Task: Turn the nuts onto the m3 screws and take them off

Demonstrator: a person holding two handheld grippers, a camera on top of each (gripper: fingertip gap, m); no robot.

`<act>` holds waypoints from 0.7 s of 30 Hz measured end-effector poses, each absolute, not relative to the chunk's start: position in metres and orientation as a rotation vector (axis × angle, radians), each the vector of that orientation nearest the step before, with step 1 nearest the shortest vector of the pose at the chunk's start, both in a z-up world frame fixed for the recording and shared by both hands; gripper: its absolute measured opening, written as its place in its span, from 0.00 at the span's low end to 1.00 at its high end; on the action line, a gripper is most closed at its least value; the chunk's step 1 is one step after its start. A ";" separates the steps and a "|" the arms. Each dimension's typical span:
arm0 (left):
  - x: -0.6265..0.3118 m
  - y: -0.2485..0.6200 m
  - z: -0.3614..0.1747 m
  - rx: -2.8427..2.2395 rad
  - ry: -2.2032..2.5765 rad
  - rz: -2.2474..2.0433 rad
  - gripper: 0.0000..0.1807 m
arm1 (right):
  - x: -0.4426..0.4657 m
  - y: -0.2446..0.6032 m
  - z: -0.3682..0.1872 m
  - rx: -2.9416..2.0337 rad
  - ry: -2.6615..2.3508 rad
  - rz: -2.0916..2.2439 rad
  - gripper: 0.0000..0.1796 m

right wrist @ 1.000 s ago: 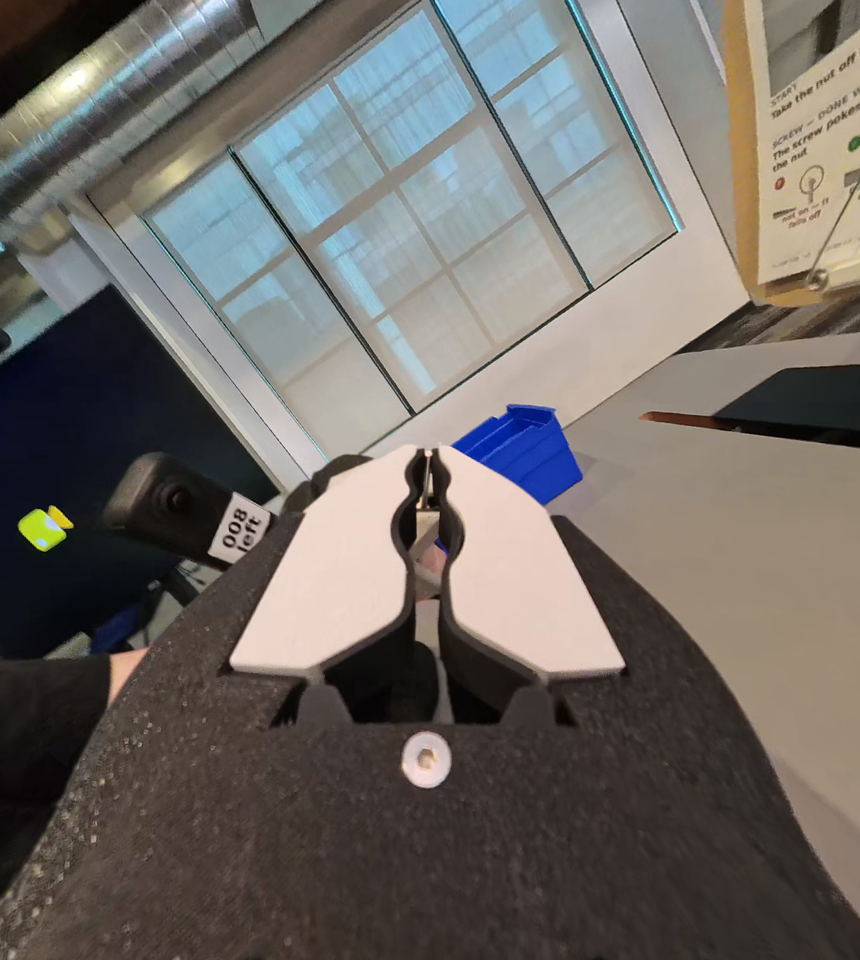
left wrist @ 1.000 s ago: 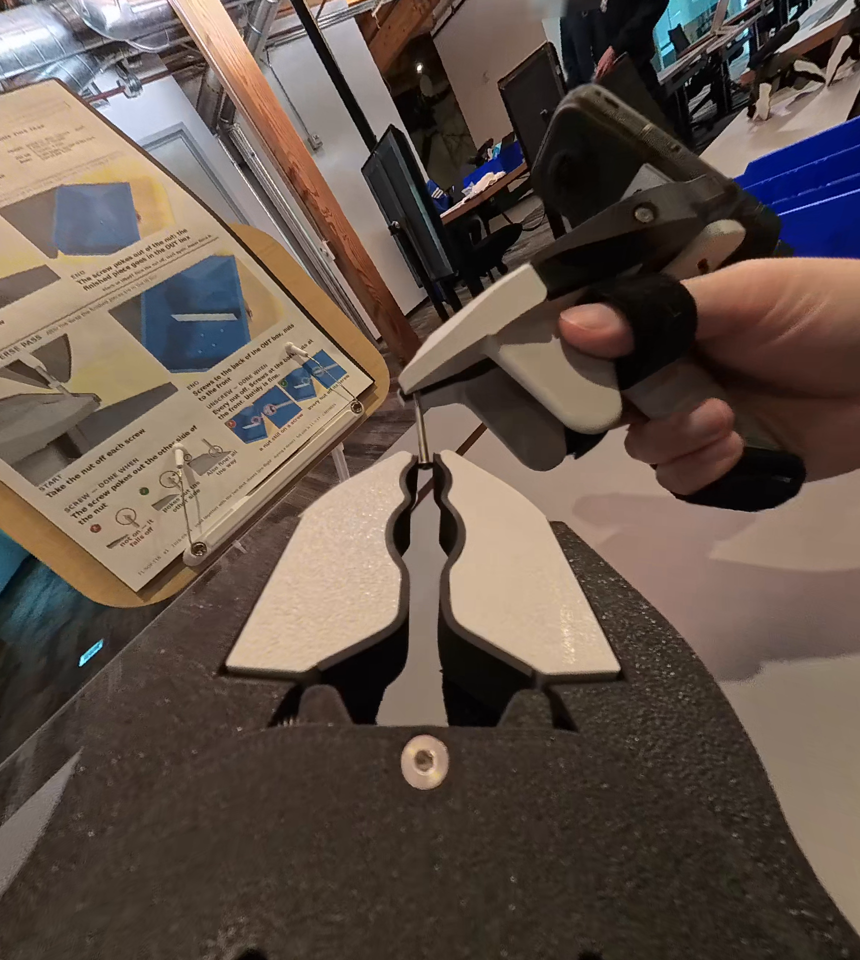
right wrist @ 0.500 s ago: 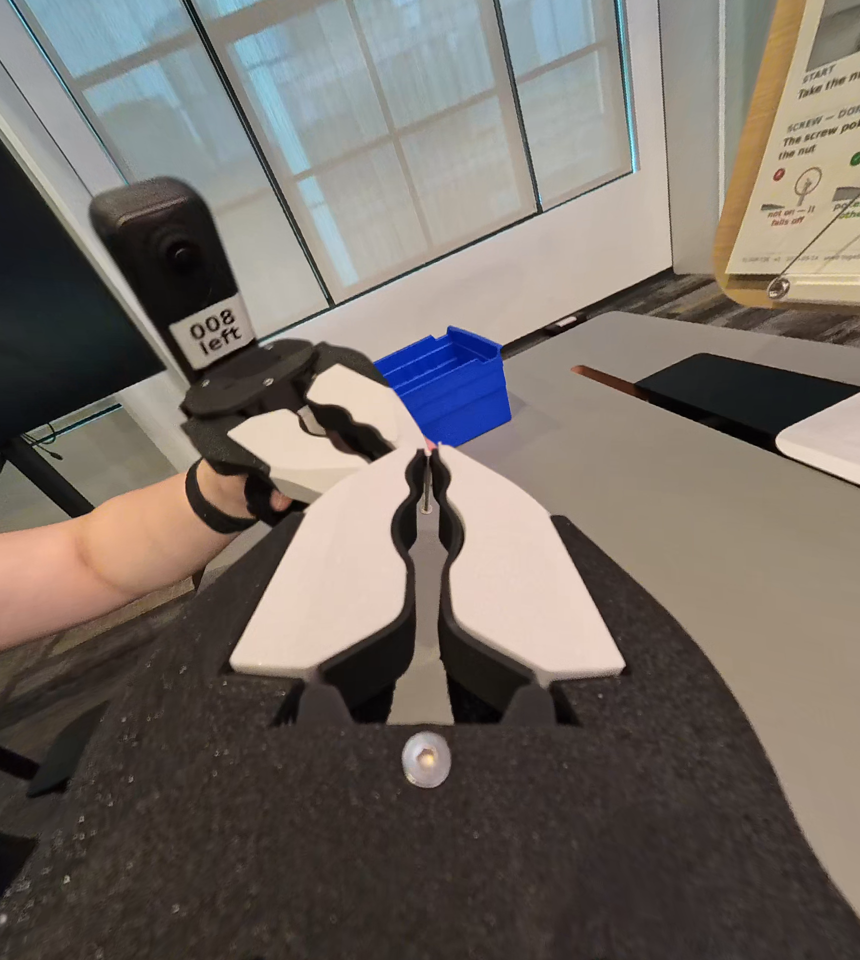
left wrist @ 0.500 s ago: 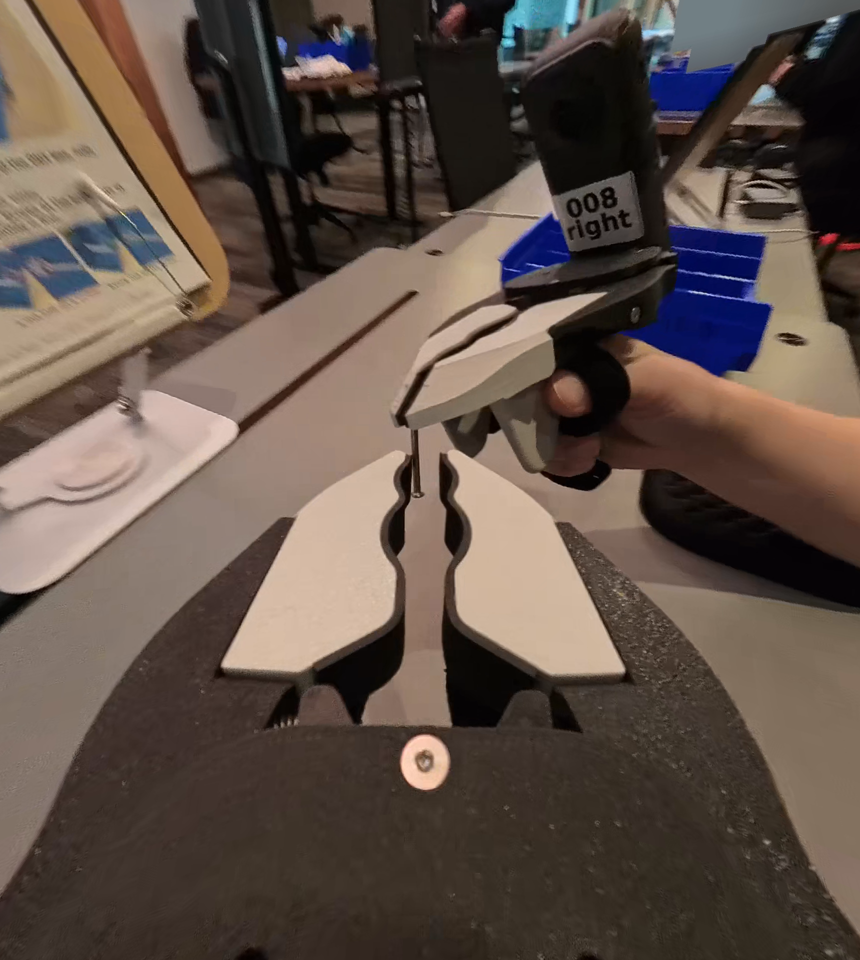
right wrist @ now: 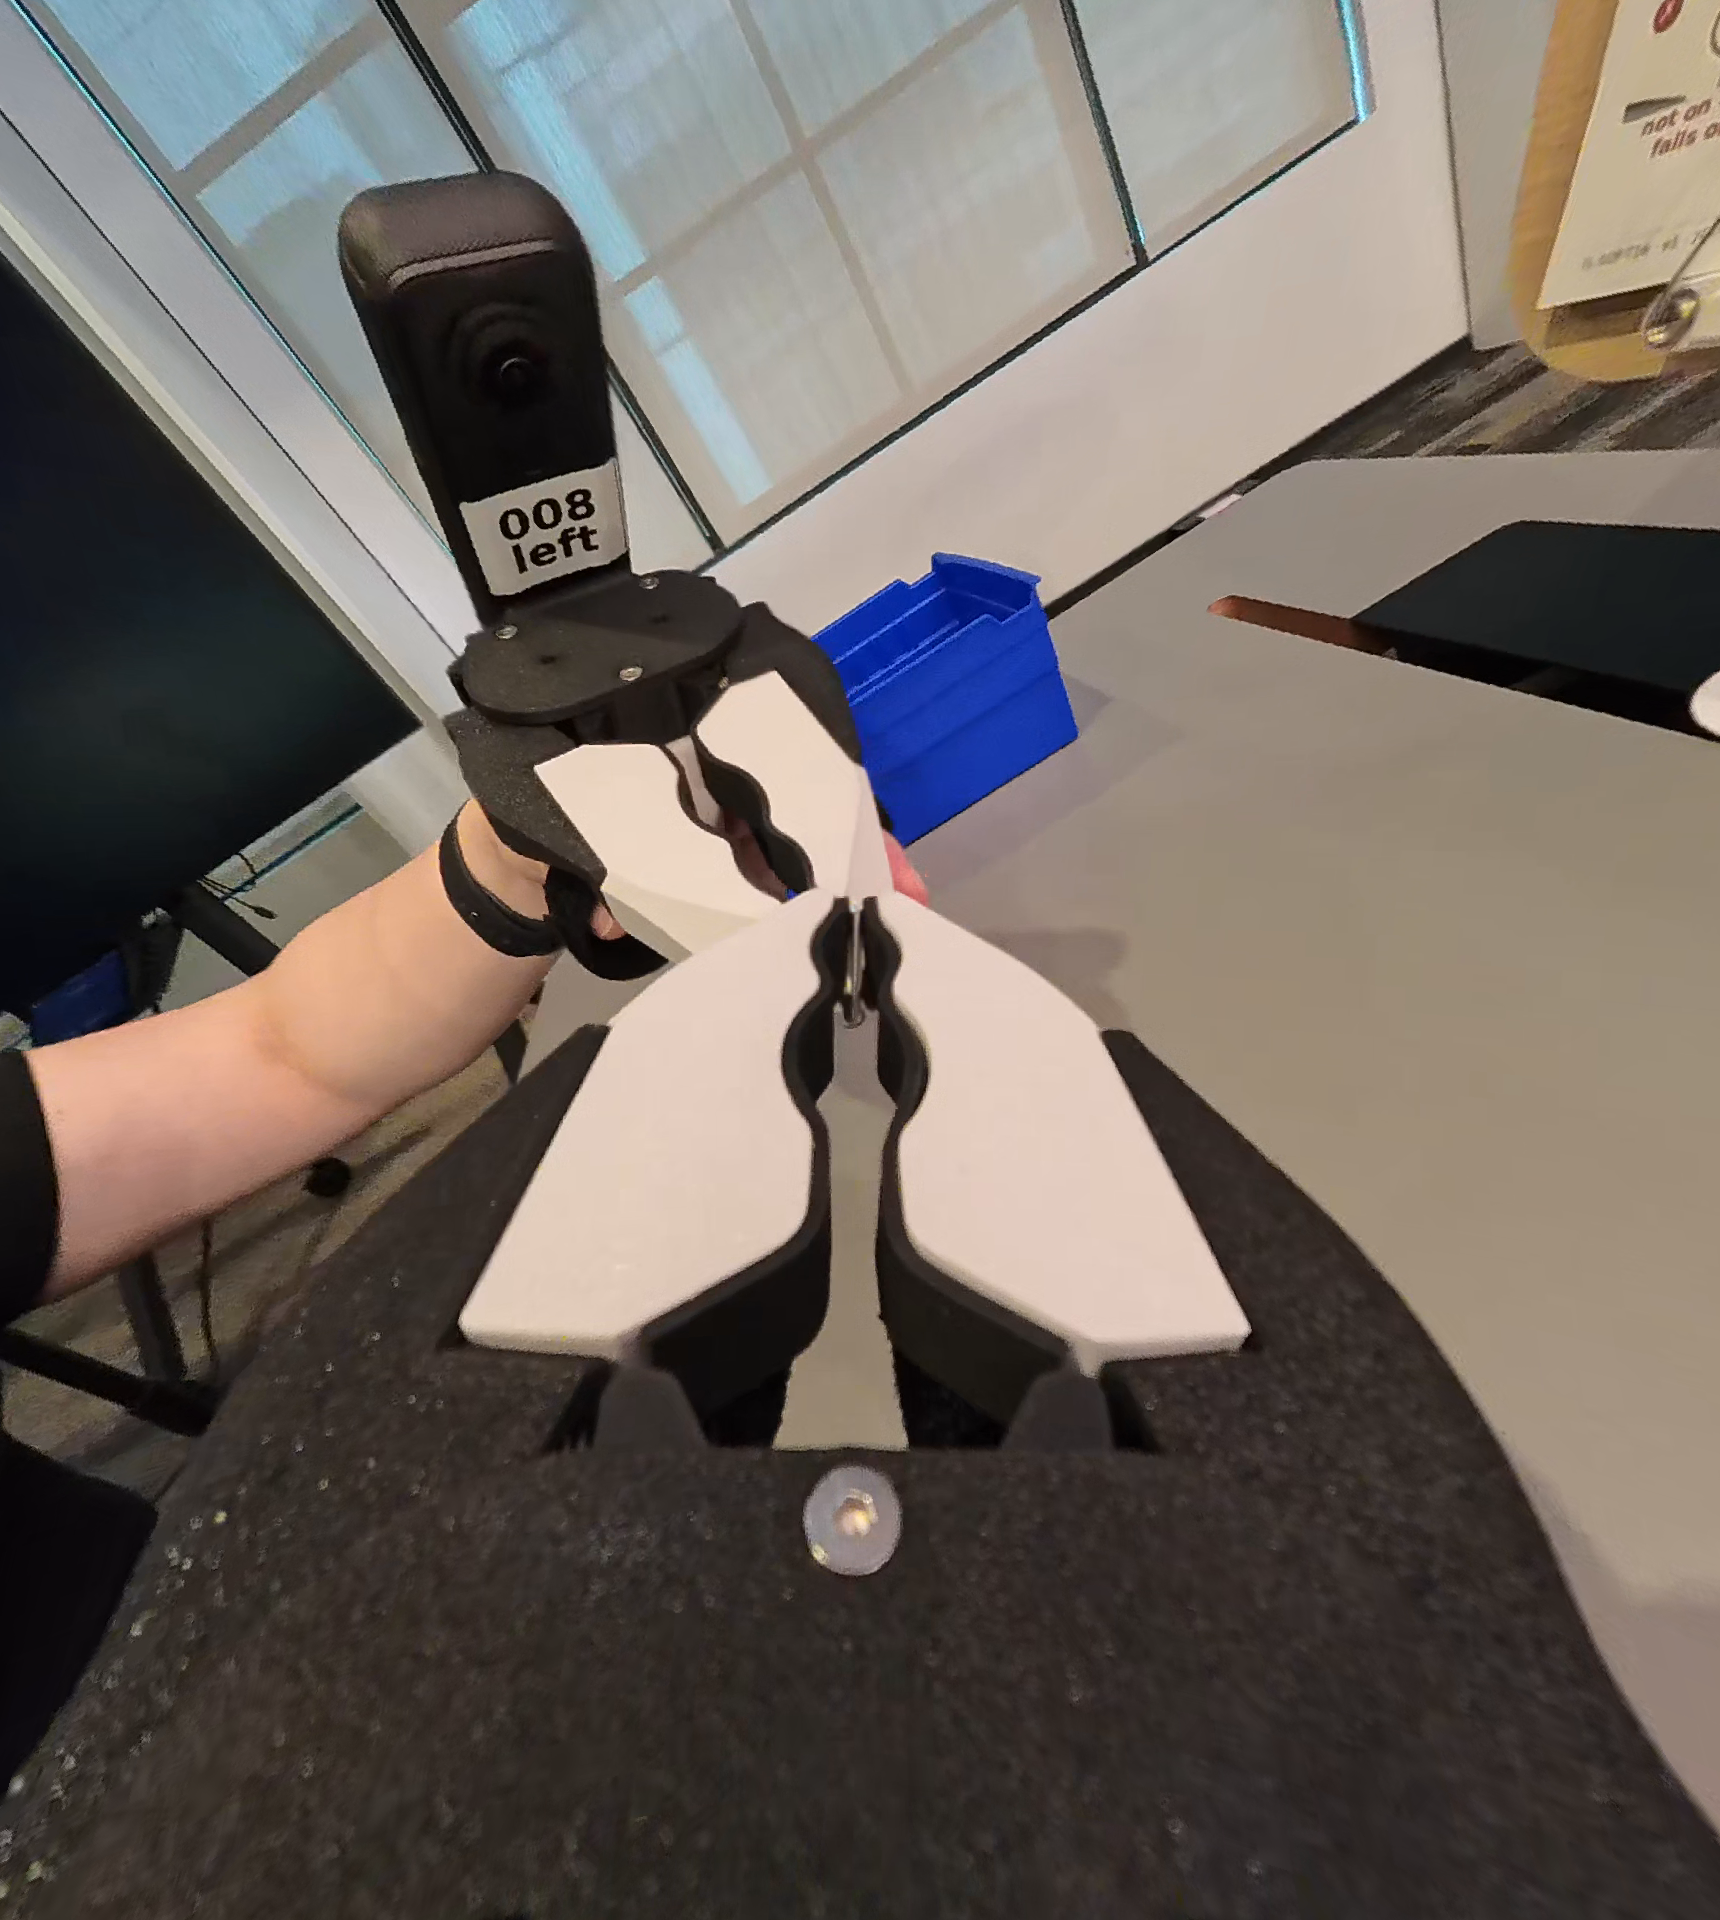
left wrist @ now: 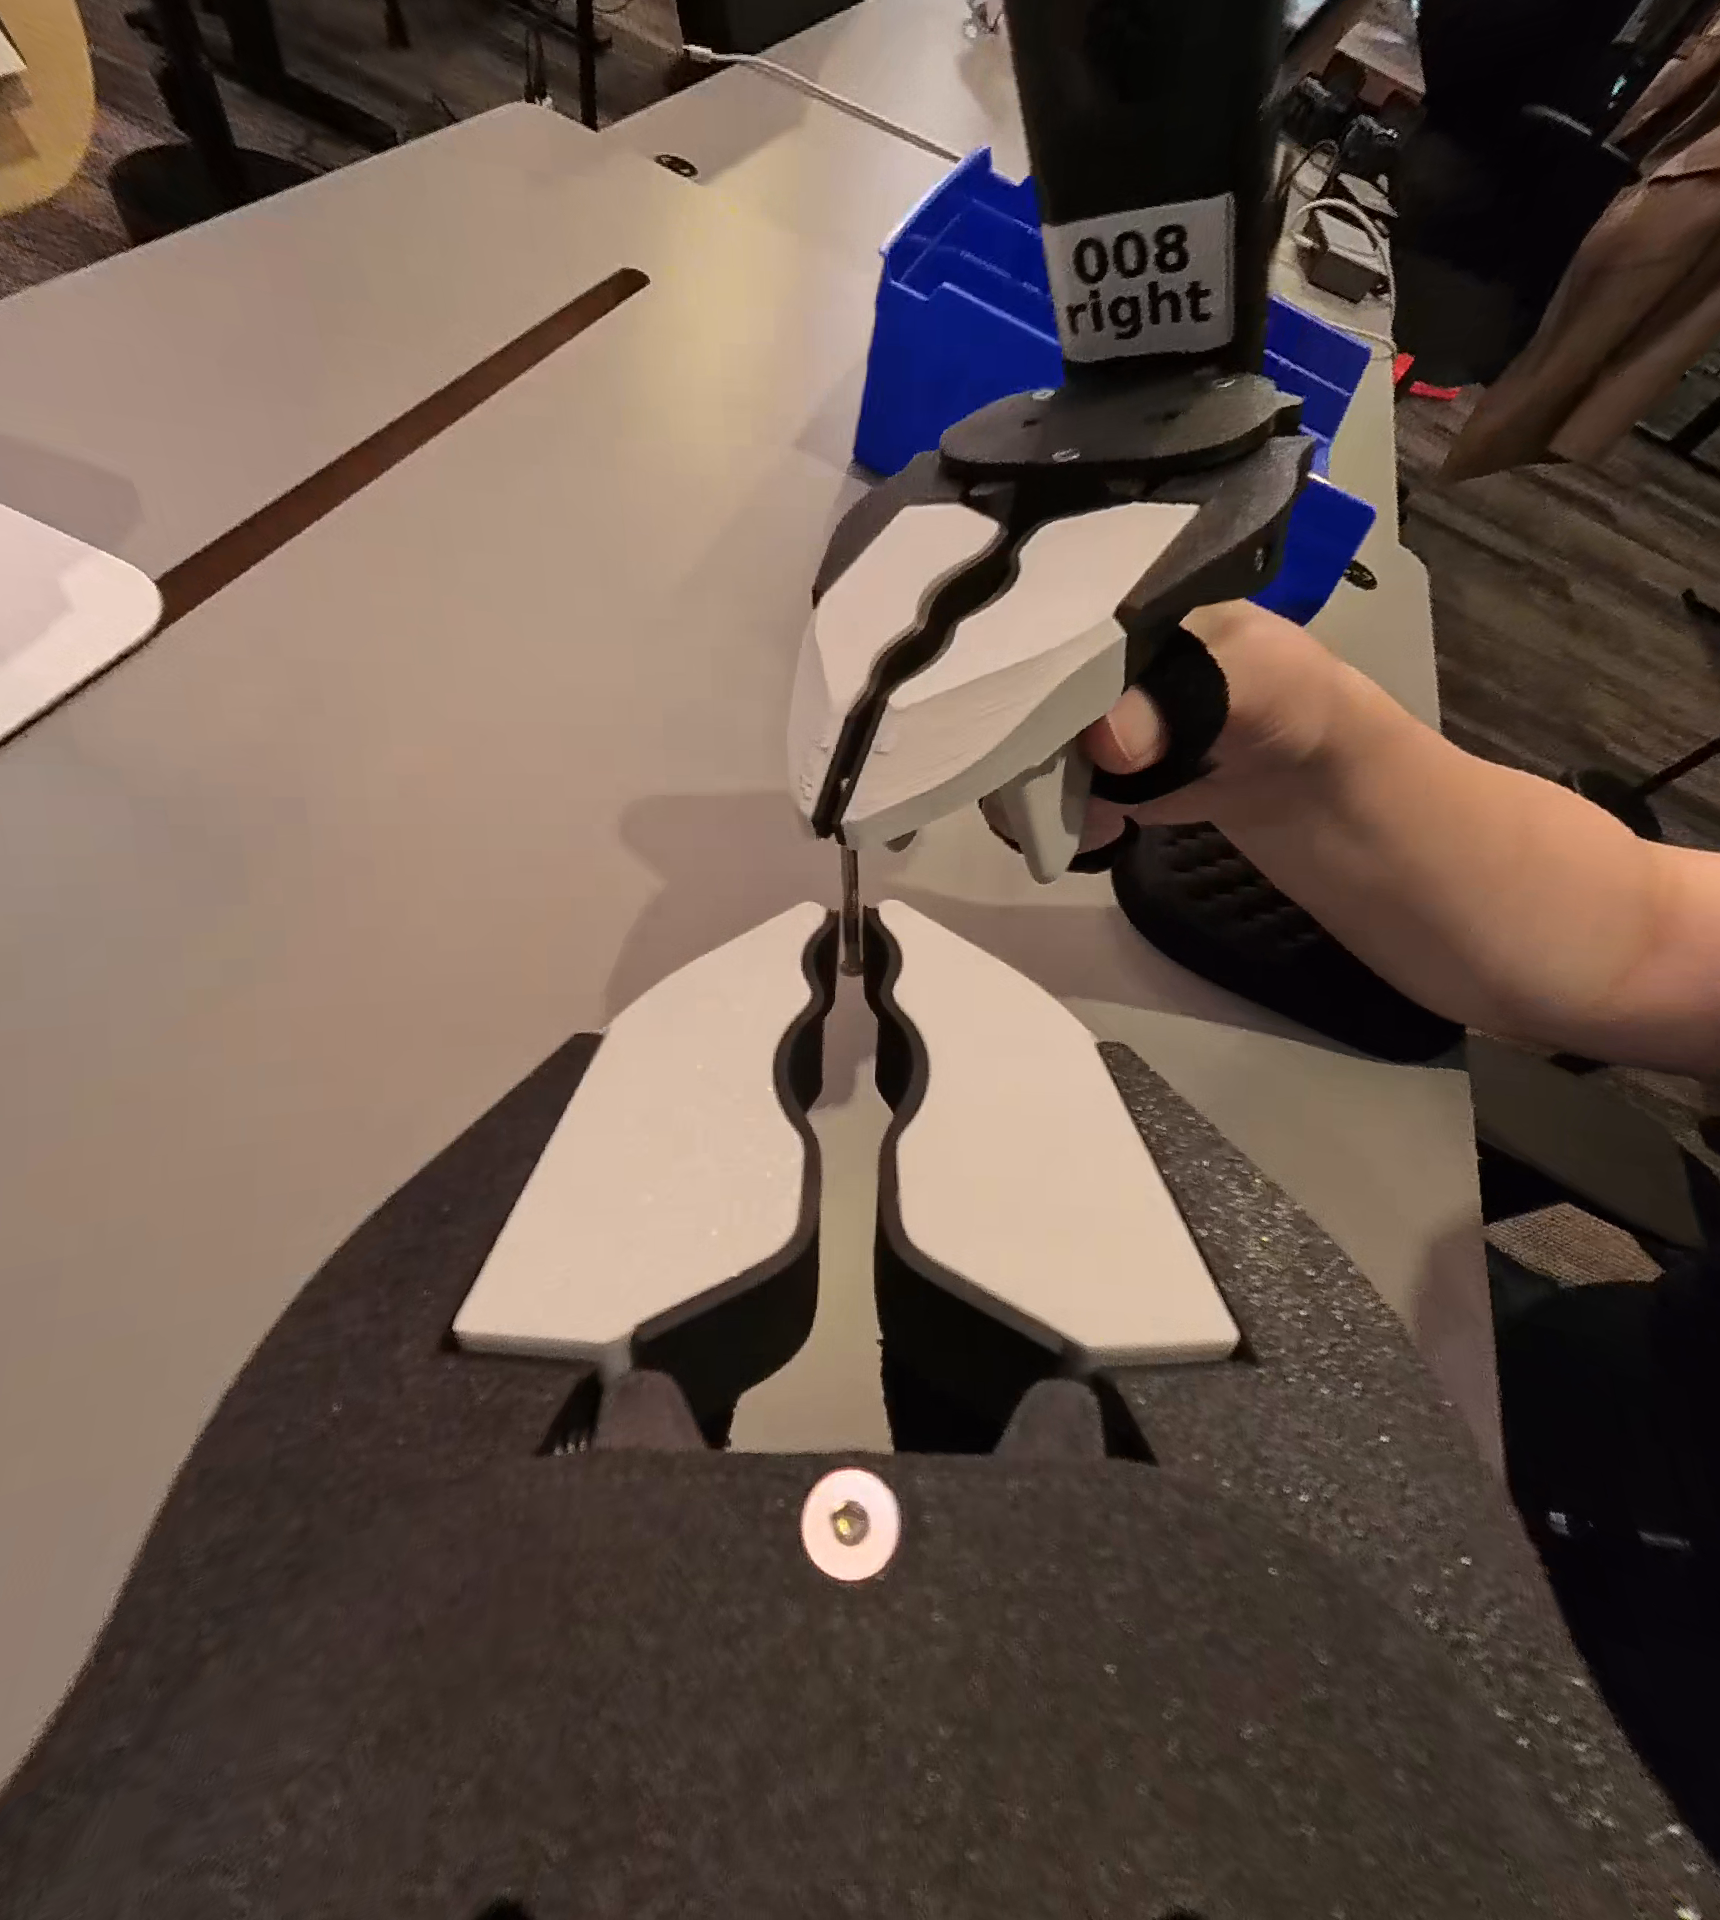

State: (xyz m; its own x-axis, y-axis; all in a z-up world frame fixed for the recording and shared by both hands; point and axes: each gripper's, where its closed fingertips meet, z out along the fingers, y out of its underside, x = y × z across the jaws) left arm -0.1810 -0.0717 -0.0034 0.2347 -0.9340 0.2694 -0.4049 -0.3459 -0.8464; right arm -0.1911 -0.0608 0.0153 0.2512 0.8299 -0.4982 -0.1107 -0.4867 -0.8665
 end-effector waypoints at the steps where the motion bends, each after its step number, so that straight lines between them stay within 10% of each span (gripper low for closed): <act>1: -0.180 -0.072 -0.004 -1.877 1.226 -1.068 0.02 | -0.191 -0.061 0.015 -1.661 -0.673 1.383 0.01; 21: -0.180 -0.075 -0.019 -1.932 1.285 -1.062 0.02 | -0.192 -0.063 0.001 -1.717 -0.746 1.355 0.01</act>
State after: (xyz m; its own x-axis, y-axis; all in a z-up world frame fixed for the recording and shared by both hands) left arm -0.1798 -0.0746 -0.0193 0.2183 -0.9296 0.2968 -0.4665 -0.3666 -0.8050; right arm -0.1924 -0.0627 0.0012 0.2500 0.8345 -0.4910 -0.0310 -0.5000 -0.8655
